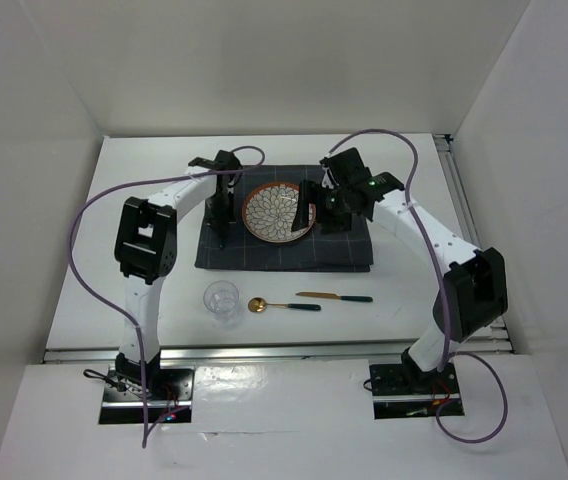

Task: Set the dinner table for one person

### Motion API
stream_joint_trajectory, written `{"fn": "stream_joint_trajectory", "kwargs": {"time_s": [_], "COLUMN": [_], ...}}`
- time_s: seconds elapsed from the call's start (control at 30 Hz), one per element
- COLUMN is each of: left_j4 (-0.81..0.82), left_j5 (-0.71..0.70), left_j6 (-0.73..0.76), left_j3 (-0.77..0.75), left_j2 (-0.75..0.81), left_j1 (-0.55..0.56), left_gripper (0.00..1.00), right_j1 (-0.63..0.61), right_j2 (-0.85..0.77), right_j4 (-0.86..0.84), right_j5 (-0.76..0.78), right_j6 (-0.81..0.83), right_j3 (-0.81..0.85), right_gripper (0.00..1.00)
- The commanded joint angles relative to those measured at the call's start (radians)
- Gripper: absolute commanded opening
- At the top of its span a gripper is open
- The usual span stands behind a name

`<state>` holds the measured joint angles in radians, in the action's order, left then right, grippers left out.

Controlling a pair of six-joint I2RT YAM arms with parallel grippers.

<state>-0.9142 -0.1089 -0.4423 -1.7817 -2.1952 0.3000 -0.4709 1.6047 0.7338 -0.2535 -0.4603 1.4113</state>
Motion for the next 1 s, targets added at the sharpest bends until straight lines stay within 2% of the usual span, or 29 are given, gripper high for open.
{"fn": "stream_joint_trajectory", "kwargs": {"time_s": [0.0,0.03,0.07,0.13,0.17,0.2,0.37,0.53,0.63,0.73,0.8,0.87,0.97], "left_j4": [-0.038,-0.038,-0.038,-0.028,-0.028,-0.037,-0.144,-0.230,-0.220,-0.148,-0.100,-0.113,-0.092], "left_j5": [-0.040,-0.049,-0.058,-0.058,-0.058,-0.058,-0.086,-0.063,-0.026,0.034,0.090,0.091,0.081], "left_j6": [0.027,0.027,0.018,0.008,0.008,-0.002,-0.013,-0.022,-0.048,-0.049,-0.038,-0.050,-0.084], "left_j3": [-0.038,-0.027,-0.007,0.002,0.011,0.001,-0.132,-0.272,-0.257,-0.142,-0.079,-0.070,-0.013], "left_j2": [-0.005,-0.005,0.012,0.047,0.058,0.080,0.166,0.258,0.310,0.356,0.356,0.313,0.343], "left_j1": [0.016,0.016,0.016,0.025,0.025,0.025,0.025,-0.064,-0.123,-0.154,-0.154,-0.145,-0.145], "left_gripper": [0.05,0.18,0.41,0.57,0.70,0.75,0.78,0.78,0.78,0.74,0.72,0.71,0.69], "right_j1": [-0.017,-0.035,-0.044,-0.086,-0.100,-0.132,-0.253,-0.406,-0.478,-0.500,-0.500,-0.500,-0.521], "right_j2": [-0.045,-0.045,-0.032,-0.023,-0.014,-0.014,-0.014,0.023,0.082,0.119,0.129,0.129,0.164], "right_j4": [0.004,0.004,0.016,0.016,0.016,0.016,-0.028,-0.120,-0.142,-0.142,-0.152,-0.180,-0.180], "right_j5": [0.019,0.019,0.019,0.034,0.045,0.045,0.036,0.036,0.065,0.095,0.095,0.074,0.054], "right_j6": [-0.020,-0.020,-0.020,0.009,0.023,0.055,0.101,0.078,0.055,-0.001,-0.035,-0.060,-0.060], "right_j3": [-0.008,0.001,0.017,0.031,0.046,0.046,0.054,0.031,0.041,0.066,0.057,0.057,0.084], "right_gripper": [0.92,0.93,0.93,0.93,0.93,0.93,0.93,0.93,0.90,0.89,0.89,0.86,0.85]}}
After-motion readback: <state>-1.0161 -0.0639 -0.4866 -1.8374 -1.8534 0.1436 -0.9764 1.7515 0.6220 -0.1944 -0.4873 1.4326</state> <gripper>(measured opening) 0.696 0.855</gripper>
